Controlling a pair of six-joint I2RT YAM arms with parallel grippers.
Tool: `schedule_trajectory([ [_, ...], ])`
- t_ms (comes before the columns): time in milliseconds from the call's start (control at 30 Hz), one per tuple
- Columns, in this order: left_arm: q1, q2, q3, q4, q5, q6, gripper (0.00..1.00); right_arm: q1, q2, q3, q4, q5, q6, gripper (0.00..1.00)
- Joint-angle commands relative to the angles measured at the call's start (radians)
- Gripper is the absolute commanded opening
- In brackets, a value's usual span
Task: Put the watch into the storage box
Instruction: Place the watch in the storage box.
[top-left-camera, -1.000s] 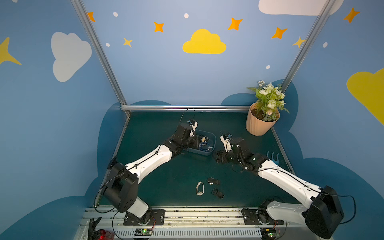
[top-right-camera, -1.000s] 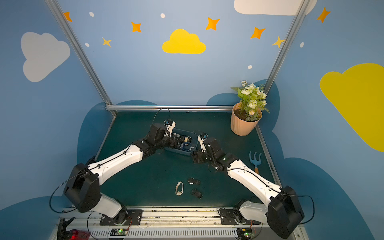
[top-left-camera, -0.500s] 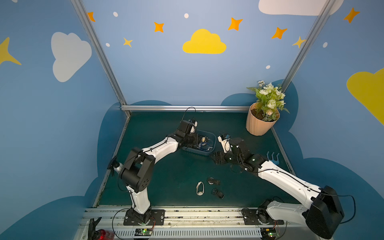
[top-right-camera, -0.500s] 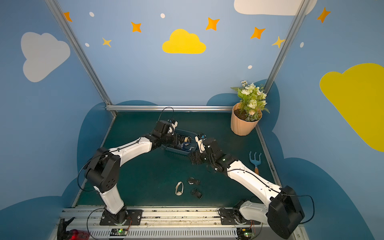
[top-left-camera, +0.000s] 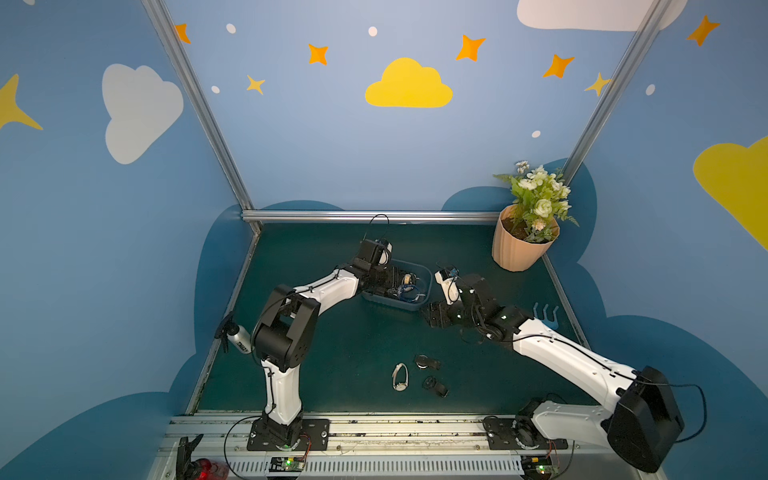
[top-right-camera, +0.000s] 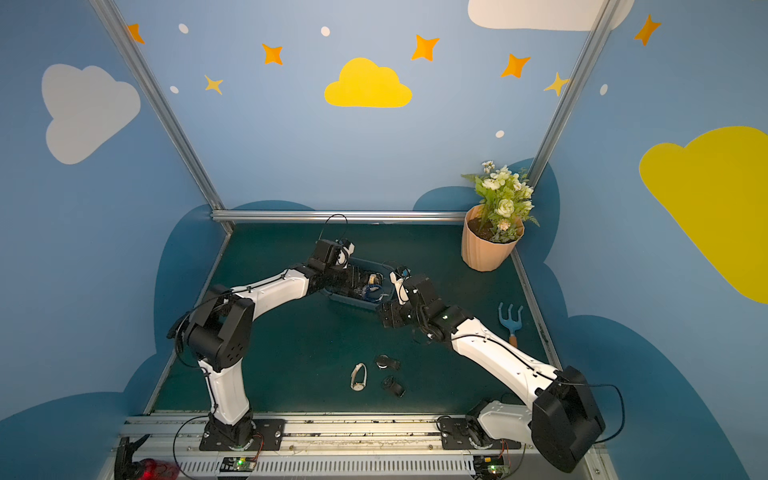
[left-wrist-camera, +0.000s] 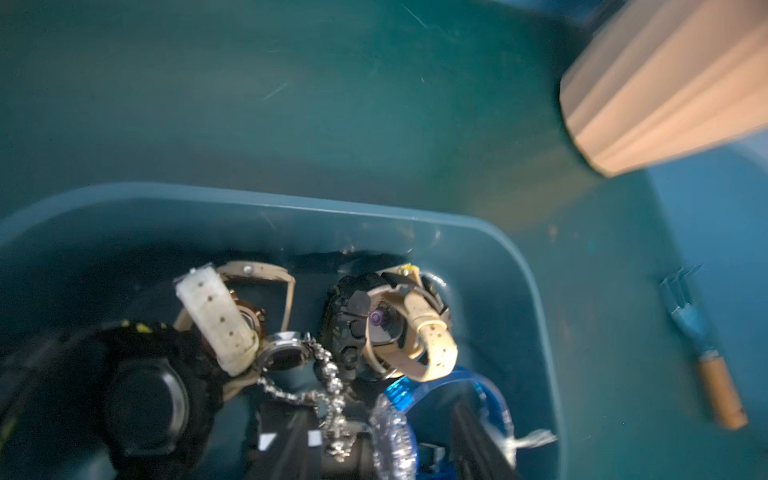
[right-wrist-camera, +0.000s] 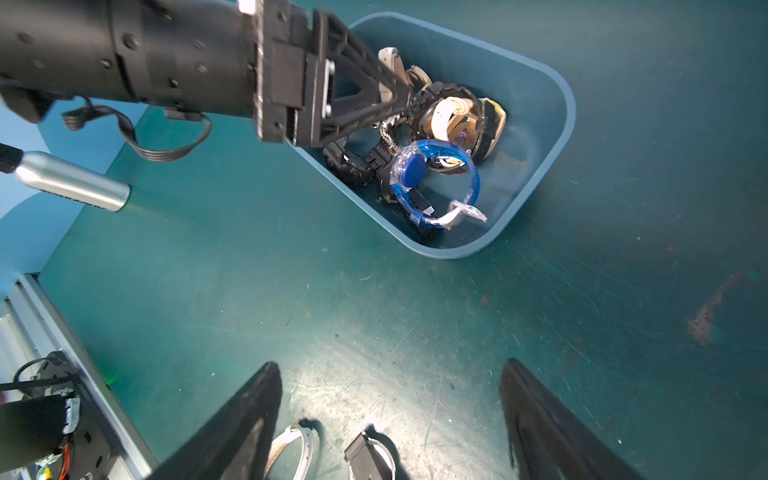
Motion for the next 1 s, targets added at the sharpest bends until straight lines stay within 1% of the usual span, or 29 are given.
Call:
schedule_trajectory([
  [0,0.005,-0.093,-0.007,0.033,0.035,-0.014,0.74,0.002,0.004,0.040,-0.041,0.033,0.004,0.83],
  [67,0.005,-0.132,-0.015,0.039,0.059,-0.021,0.86,0.003,0.006,0.042,-0.063,0.038,0.004,0.83],
  [167,0.005,-0.199,-0.043,0.065,0.081,-0.040,1.00,0.005,0.003,0.042,-0.105,0.037,0.004,0.83],
  [333,0.004,-0.341,-0.143,0.112,0.097,-0.087,1.00,0.011,-0.023,0.016,-0.180,0.039,0.010,0.83],
  [433,0.000,-0.449,-0.262,0.143,0.108,-0.128,1.00,0.019,-0.051,-0.012,-0.209,0.049,0.021,0.83],
  [533,-0.020,-0.564,-0.403,0.152,0.091,-0.172,1.00,0.027,-0.070,-0.037,-0.230,0.046,0.030,0.83],
  [633,-0.050,-0.672,-0.533,0.122,0.062,-0.211,1.00,0.044,-0.075,-0.049,-0.260,0.043,0.029,0.82],
  [733,-0.079,-0.756,-0.624,0.080,0.031,-0.246,1.00,0.069,-0.068,-0.065,-0.283,0.036,0.026,0.80],
  [867,-0.104,-0.838,-0.700,0.042,0.002,-0.271,1.00,0.103,-0.065,-0.103,-0.285,0.008,0.028,0.71],
  [967,-0.121,-0.877,-0.741,0.046,0.021,-0.287,1.00,0.132,-0.058,-0.132,-0.279,-0.006,0.047,0.64],
])
